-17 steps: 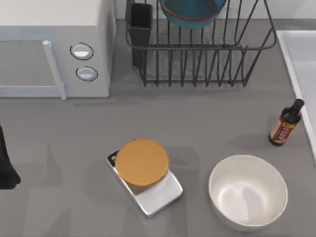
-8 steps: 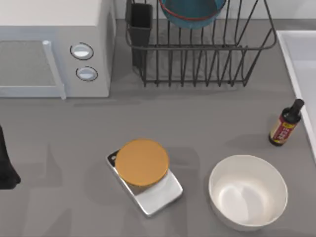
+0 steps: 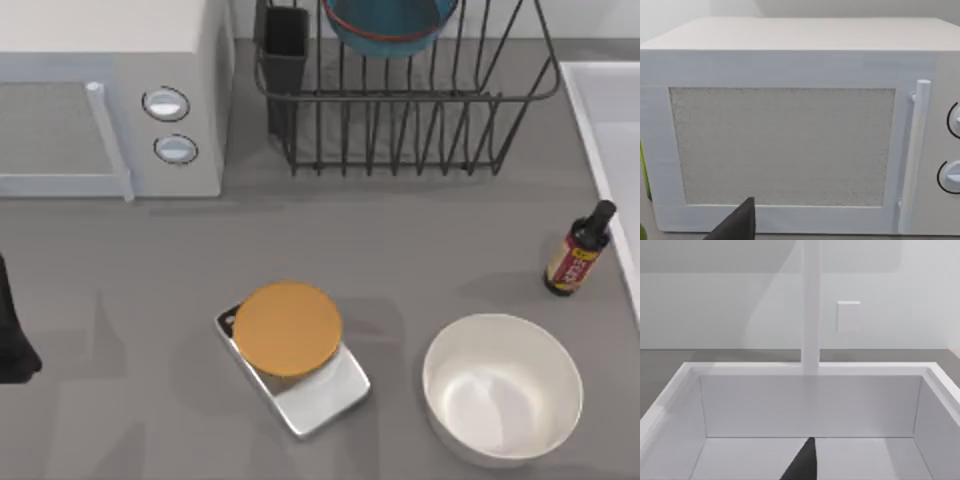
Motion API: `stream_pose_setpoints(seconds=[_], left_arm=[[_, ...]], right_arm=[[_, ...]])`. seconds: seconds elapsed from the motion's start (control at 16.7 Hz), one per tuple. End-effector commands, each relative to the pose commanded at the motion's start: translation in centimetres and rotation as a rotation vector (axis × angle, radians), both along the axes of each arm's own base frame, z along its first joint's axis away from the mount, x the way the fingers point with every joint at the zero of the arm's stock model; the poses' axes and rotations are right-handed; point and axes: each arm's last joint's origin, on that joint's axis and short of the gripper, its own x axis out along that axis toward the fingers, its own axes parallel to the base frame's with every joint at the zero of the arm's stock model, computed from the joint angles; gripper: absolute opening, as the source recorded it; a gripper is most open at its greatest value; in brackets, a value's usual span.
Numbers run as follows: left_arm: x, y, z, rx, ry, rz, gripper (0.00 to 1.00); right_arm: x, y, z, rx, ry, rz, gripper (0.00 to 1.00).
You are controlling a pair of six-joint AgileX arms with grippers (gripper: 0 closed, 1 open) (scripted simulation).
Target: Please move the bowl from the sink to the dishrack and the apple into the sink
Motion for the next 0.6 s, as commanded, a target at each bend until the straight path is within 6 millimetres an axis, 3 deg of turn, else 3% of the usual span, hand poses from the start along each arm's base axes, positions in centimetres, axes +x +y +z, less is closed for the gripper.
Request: stream_pose_setpoints(seconds=[0.12, 0.18, 0.6], left_arm=[[0.00, 0.00, 0.00, 0.000, 0.000, 0.000, 1.00], [0.00, 0.00, 0.00, 0.000, 0.000, 0.000, 1.00], [0.00, 0.00, 0.00, 0.000, 0.000, 0.000, 1.00]], right_arm=[[0.00, 0.00, 0.00, 0.000, 0.000, 0.000, 0.98], [0.00, 0.00, 0.00, 0.000, 0.000, 0.000, 1.00], [0.00, 0.00, 0.00, 0.000, 0.000, 0.000, 1.00]])
